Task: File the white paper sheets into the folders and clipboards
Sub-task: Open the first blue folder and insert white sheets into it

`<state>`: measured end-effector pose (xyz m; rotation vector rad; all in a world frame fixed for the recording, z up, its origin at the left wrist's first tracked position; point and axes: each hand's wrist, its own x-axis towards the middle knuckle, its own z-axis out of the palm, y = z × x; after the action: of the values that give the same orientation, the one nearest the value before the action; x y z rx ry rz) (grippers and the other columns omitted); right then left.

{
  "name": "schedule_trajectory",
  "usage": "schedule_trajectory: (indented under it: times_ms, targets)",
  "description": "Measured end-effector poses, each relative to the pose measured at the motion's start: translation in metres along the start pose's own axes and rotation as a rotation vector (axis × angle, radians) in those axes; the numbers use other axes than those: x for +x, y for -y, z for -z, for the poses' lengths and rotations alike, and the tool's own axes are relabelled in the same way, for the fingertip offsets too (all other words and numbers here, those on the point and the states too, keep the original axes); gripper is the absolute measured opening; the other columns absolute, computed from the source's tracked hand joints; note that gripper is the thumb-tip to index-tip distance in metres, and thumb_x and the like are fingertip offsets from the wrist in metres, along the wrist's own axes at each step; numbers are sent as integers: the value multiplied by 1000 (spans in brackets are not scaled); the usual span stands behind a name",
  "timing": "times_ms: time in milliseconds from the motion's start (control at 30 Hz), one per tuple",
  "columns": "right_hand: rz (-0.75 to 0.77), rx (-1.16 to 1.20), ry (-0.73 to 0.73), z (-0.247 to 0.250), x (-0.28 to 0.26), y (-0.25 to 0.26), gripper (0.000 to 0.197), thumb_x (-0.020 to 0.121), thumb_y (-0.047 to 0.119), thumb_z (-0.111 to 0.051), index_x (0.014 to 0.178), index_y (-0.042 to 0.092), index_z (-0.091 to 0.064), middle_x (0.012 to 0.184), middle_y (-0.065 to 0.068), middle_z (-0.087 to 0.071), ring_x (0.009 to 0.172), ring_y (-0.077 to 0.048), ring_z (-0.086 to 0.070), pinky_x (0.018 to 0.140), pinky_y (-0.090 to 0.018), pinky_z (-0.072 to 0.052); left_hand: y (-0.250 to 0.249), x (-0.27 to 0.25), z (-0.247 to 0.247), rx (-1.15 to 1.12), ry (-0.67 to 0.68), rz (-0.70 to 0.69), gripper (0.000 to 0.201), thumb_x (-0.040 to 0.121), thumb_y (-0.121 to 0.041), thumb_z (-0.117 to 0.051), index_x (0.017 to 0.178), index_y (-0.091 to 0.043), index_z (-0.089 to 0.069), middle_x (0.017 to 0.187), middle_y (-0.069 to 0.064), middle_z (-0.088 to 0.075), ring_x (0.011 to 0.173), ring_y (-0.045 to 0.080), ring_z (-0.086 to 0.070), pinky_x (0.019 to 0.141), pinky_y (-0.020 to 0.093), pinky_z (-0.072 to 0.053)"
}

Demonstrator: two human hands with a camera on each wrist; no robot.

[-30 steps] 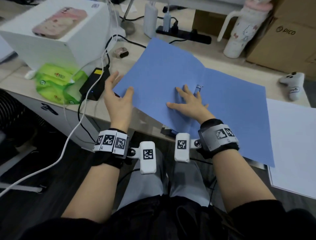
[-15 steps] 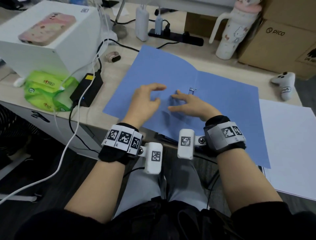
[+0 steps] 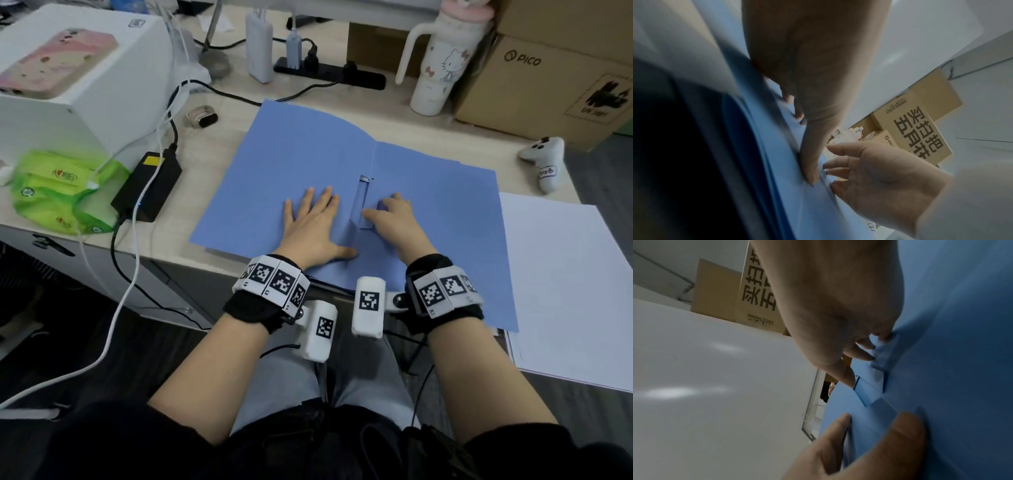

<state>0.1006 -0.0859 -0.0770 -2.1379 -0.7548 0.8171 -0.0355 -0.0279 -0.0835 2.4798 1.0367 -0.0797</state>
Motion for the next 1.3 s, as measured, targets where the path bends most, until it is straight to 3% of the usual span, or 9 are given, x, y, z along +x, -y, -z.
schedule_trajectory:
  times_ms: [67,167,267,500,667,800,967,1067,1300]
  targets:
    - [26,-41,10,-2,-3,0,40,89,15,-55,61,15,-26,79,14,-20,130,-27,-30,107,-41,-28,0,0,-4,3,-9,8,105,76,-60,-62,152,-19,-1,161,-5,8,148,20,14,116,53,10]
    - [37,14,0,0,-6,-1,33,86,14,-58,62,11,-36,81,9,-31,97,-19,-38,96,-37,-32,1,2,-6,-8,-18,12,106,76,-60,-63,152,-19,-1,161,-5,9,148,19,15,117,53,10]
    - [91,81,4,2,-10,2,37,85,18,-61,107,-11,-57,122,-20,-51,120,-33,-45,103,-45,-39,1,1,-9,-33,-44,13,106,74,-59,-65,152,-21,-3,161,-6,9,148,18,15,117,52,10]
    - [243,-135,152,5,-16,7,42,94,21,-53,135,11,-51,152,3,-36,140,-18,-33,112,-30,-29,1,1,-11,-25,-71,17,106,75,-58,-66,151,-21,-3,161,-6,9,148,18,15,117,50,11]
    - [238,-388,228,1,-11,3,51,96,31,-48,141,7,-39,154,-2,-33,144,-24,-23,116,-48,-21,-4,1,-12,29,-72,39,106,74,-58,-66,151,-20,-5,161,-5,7,148,19,14,116,51,11]
    - [278,-431,260,7,-14,-1,51,97,31,-46,142,7,-37,155,-4,-30,146,-23,-18,118,-46,-17,-15,2,-4,52,-64,59,104,74,-51,-70,151,-16,-9,161,0,5,148,23,13,116,53,10]
    - [323,-79,171,36,-30,-9,40,96,18,-51,131,-2,-50,129,-17,-58,113,-18,-55,90,-26,-39,-44,5,2,43,-122,-37,88,80,-38,-68,150,-17,-19,161,6,0,148,26,12,117,51,8]
    - [268,173,65,61,-40,-24,39,95,15,-54,133,5,-51,131,-9,-59,115,-18,-59,91,-26,-45,-72,6,-2,-7,-110,-147,73,86,-39,-61,148,-20,-28,161,7,-3,148,26,9,118,47,6]
    - [218,409,-216,124,-62,-76,25,93,7,-52,117,2,-61,105,-15,-68,75,-22,-67,70,-24,-53,-144,10,-29,-76,65,-295,60,93,-33,-54,145,-13,-33,160,7,-10,149,23,2,119,39,1]
